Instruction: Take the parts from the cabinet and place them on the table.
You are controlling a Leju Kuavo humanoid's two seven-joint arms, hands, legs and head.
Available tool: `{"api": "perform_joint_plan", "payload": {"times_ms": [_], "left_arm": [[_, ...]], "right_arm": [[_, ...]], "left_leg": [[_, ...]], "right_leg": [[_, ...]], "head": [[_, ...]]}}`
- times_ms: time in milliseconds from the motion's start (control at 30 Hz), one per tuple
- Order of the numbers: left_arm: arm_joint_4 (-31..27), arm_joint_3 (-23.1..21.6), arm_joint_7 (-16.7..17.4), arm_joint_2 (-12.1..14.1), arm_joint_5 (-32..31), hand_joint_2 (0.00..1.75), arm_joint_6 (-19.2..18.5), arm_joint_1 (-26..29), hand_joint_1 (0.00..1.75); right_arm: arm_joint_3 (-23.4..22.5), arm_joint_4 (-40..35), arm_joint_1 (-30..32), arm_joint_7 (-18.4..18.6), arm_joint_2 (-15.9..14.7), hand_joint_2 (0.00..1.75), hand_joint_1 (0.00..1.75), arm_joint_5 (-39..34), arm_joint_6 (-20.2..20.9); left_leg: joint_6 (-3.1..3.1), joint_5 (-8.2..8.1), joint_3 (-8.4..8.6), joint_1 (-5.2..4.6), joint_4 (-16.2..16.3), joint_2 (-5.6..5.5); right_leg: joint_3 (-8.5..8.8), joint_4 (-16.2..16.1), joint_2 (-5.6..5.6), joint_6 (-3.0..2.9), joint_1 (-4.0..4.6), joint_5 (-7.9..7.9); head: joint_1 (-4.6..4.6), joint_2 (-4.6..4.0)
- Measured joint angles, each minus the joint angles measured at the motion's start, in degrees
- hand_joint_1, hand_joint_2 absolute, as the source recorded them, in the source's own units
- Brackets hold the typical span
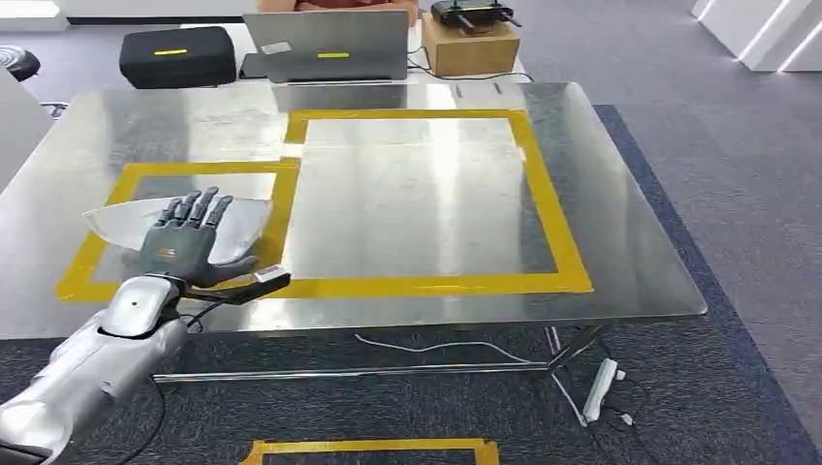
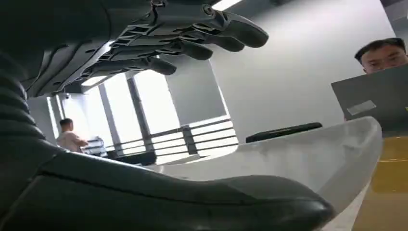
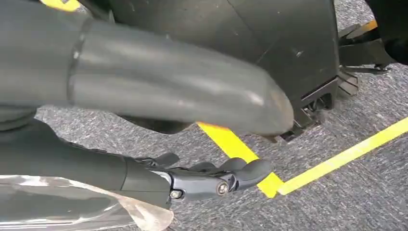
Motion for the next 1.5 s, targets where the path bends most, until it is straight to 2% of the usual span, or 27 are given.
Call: {"api": "perform_joint_plan", "payload": {"times_ms": [200,233,300,367,400,467,500,533,567,633,667,700,800,833,900,933,1000,1033,1100,1167,1200,1233,1333,1367,1400,1467,1500], "left_arm": [[-0.66,0.04,-1.27,0.0,1.09,0.0,1.82,0.09,0.0],[-1.05,0.09,-1.36,0.02,1.07,0.0,2.1,0.13,0.0],[-2.09,0.13,-1.36,0.0,0.96,0.0,2.56,0.2,0.0],[-3.5,0.11,-1.36,-0.26,0.61,0.0,2.58,0.37,0.0],[-4.15,0.09,-1.36,-0.43,0.55,0.0,2.58,0.36,0.0],[-4.83,0.09,-1.38,-0.55,0.5,0.0,2.56,0.75,0.0],[-5.01,0.09,-1.36,-0.63,0.5,0.0,2.56,1.04,0.0],[-5.22,0.09,-1.38,-0.79,0.48,0.0,2.54,1.36,0.0],[-5.33,0.07,-1.38,-0.83,0.48,0.0,2.54,1.59,0.0],[-5.66,0.02,-1.42,-0.87,0.48,0.0,2.51,1.75,0.0],[-5.92,0.02,-1.49,-0.85,0.48,0.0,2.51,1.73,0.0],[-6.27,0.04,-1.62,-0.81,0.48,0.0,2.54,1.73,0.0],[-6.86,0.02,-1.77,-0.81,0.44,0.0,2.73,2.1,0.0],[-7.17,0.02,-1.77,-0.79,0.07,0.0,2.75,2.41,0.0],[-7.91,-0.11,-1.77,-0.83,-0.31,0.0,2.8,2.89,0.0],[-8.3,-0.11,-1.66,-0.83,-0.57,0.0,2.84,3.04,0.0],[-8.83,-0.17,-1.55,-0.83,-0.83,0.0,2.97,3.57,0.0],[-9.2,-0.2,-1.55,-0.83,-0.83,0.0,3.02,4.07,0.0],[-10.08,-0.17,-1.55,-0.83,-0.81,0.0,3.08,4.75,0.0],[-11.12,-0.17,-1.55,-0.81,-0.68,0.0,3.04,4.76,0.0],[-11.71,-0.13,-1.55,-0.74,-0.61,0.0,3.04,4.73,0.0],[-12.22,-0.13,-1.66,-0.74,-0.61,0.0,3.08,4.8,0.0],[-13.0,-0.13,-1.81,-0.5,-0.54,0.0,3.1,5.11,0.0],[-13.22,-0.18,-1.88,-0.55,-0.52,0.0,3.13,5.12,0.0],[-13.49,-0.22,-1.88,-0.5,-0.55,0.0,3.13,5.21,0.0],[-13.97,-0.22,-1.88,-0.46,-0.55,0.0,3.13,5.74,0.0],[-14.12,-0.22,-1.88,-0.44,-0.55,0.0,3.13,6.14,0.0]], "right_arm": [[0.0,0.0,0.07,-0.02,0.0,0.0,0.0,0.0,-0.04],[0.0,0.0,0.11,-0.11,0.07,0.0,0.0,0.0,-0.13],[-0.02,0.0,0.18,-0.13,0.15,0.0,0.0,0.0,-0.28],[-0.02,0.0,0.08,-0.13,0.15,0.0,0.0,0.0,-0.46],[-0.02,0.0,0.04,-0.13,0.15,0.0,0.0,0.0,-0.61],[-0.04,0.0,0.15,-0.11,0.15,0.0,0.0,0.0,-0.63],[-0.04,0.0,0.24,-0.09,0.15,0.0,0.0,0.0,-0.63],[-0.04,0.0,0.32,-0.07,0.15,0.0,0.0,0.0,-0.63],[-0.04,0.0,0.32,-0.04,0.15,0.0,0.0,0.0,-0.63],[-0.04,0.0,0.19,-0.02,0.13,0.0,0.0,0.0,-0.7],[-0.04,0.0,0.15,-0.02,0.15,0.0,0.0,0.0,-0.72],[-0.04,0.0,0.07,-0.02,0.26,0.0,0.0,0.0,-0.74],[-0.07,0.0,0.35,0.04,0.24,0.0,0.0,0.0,-0.96],[-0.07,0.0,0.45,0.04,0.24,0.0,0.0,0.0,-0.96],[-0.07,0.0,0.31,0.04,0.24,0.0,0.0,0.0,-1.07],[-0.07,0.0,0.29,0.04,0.24,0.0,0.0,0.0,-1.14],[-0.07,0.0,0.45,0.04,0.24,0.0,0.0,0.0,-1.16],[-0.07,0.0,0.53,0.06,0.24,0.0,0.0,0.0,-1.14],[-0.09,0.0,0.53,0.09,0.24,0.0,0.0,0.0,-1.14],[-0.13,0.0,0.45,0.26,0.24,0.0,0.0,0.0,-1.16],[-0.2,0.0,0.45,0.35,0.26,0.0,0.0,0.0,-1.16],[-0.31,-0.02,0.45,0.35,0.28,0.0,0.0,0.0,-1.16],[-0.55,0.0,0.53,0.37,0.31,0.0,0.0,0.0,-1.09],[-0.57,0.0,0.56,0.37,0.28,0.0,0.0,0.0,-1.11],[-0.61,0.0,0.61,0.39,0.28,0.0,0.0,0.0,-1.14],[-0.63,0.0,0.73,0.48,0.28,0.0,0.0,0.0,-1.11],[-0.68,0.0,0.72,0.48,0.28,0.0,0.0,0.0,-1.14]], "left_leg": [[0.01,-0.01,-0.01,-0.01,0.01,0.0],[0.63,-0.28,-0.11,-0.31,0.51,-0.06],[1.15,0.15,-0.01,-0.43,0.18,-0.07],[1.75,1.16,0.84,0.07,-1.86,0.13],[2.04,1.34,0.8,0.11,-2.02,0.15],[2.04,1.34,0.53,0.07,-2.01,0.16],[1.98,1.38,0.46,0.07,-1.98,0.16],[1.9,1.43,0.42,0.13,-1.9,0.13],[1.82,1.45,0.42,0.23,-1.84,0.09],[1.21,1.32,0.38,0.59,-1.41,0.02],[0.63,1.14,0.15,0.55,-0.92,-0.04],[0.09,1.15,-0.52,0.27,-0.52,-0.19],[-0.95,1.95,-0.96,0.26,-0.06,-0.35],[-1.19,2.0,-1.19,0.31,-0.01,-0.36],[-1.59,-1.72,-2.52,0.48,3.01,-0.11],[-1.78,-4.64,-3.99,0.5,7.31,-0.1],[-1.84,-8.93,-6.45,0.48,15.59,-0.11],[-1.74,-9.35,-6.52,0.47,17.56,-0.1],[-1.19,-6.48,-3.12,0.36,13.34,-0.1],[-0.2,-2.94,3.48,0.11,2.69,-0.1],[0.33,-4.31,5.33,-0.13,-0.66,-0.01],[0.0,-3.56,5.29,-0.43,-1.03,-0.06],[0.8,-2.48,4.47,-0.86,-1.39,-0.05],[1.25,-1.53,4.43,-0.28,-2.15,0.17],[1.57,-0.94,3.77,-0.34,-2.27,0.19],[2.06,0.24,2.11,-0.4,-2.2,0.21],[2.1,0.87,1.26,-0.47,-2.16,0.21]], "right_leg": [[-0.01,-0.01,0.0,0.0,0.0,0.0],[0.07,-0.36,-0.1,0.55,-0.33,0.19],[0.27,-0.62,-0.1,1.12,-0.4,0.57],[-0.5,0.2,0.1,1.28,-0.38,-0.84],[-1.76,2.99,0.23,1.27,-0.36,-2.76],[-6.47,13.14,0.28,1.54,-0.47,-7.13],[-8.43,17.05,0.29,1.71,-0.48,-8.11],[-9.13,18.1,0.27,1.82,-0.57,-7.42],[-8.44,16.37,0.27,1.93,-0.74,-5.37],[-4.23,6.89,0.23,2.41,-1.26,0.35],[-2.28,2.27,0.25,2.82,-1.58,1.4],[-1.06,2.06,0.62,2.54,-1.11,0.9],[-2.22,2.44,0.93,1.27,-1.08,0.77],[-2.48,2.4,0.81,0.53,-1.2,1.15],[-3.36,2.28,0.56,-0.91,-1.25,1.87],[-3.92,2.29,0.53,-1.37,-1.09,2.17],[-4.85,2.33,0.31,-1.93,-0.69,2.85],[-5.34,2.35,0.26,-2.02,-0.5,3.22],[-6.21,2.42,0.25,-2.02,-0.22,3.91],[-6.74,2.43,0.23,-1.85,-0.03,4.54],[-6.99,2.42,0.14,-1.63,-0.01,4.88],[-7.14,2.32,0.13,-1.19,-0.03,5.3],[-7.27,1.7,0.12,0.23,-0.33,6.67],[-7.67,2.14,0.24,0.43,-0.48,5.85],[-8.68,3.28,0.3,0.7,-0.37,3.51],[-10.97,11.41,0.31,1.05,-0.39,-3.29],[-12.13,15.95,0.32,1.21,-0.37,-5.49]], "head": [[0.0,0.0],[-0.06,0.0],[0.0,0.0],[0.07,-0.02],[0.2,0.0],[0.24,0.0],[0.24,0.0],[0.28,0.0],[0.31,0.0],[0.28,0.0],[0.37,0.0],[0.83,0.0],[0.57,0.0],[0.61,0.0],[0.22,0.0],[-0.04,0.0],[-0.11,0.0],[-0.09,0.0],[-0.11,0.0],[-0.11,0.0],[-0.04,0.0],[0.02,0.0],[-0.26,0.0],[-0.35,-0.02],[-0.27,0.0],[0.2,0.0],[0.22,0.0]]}}
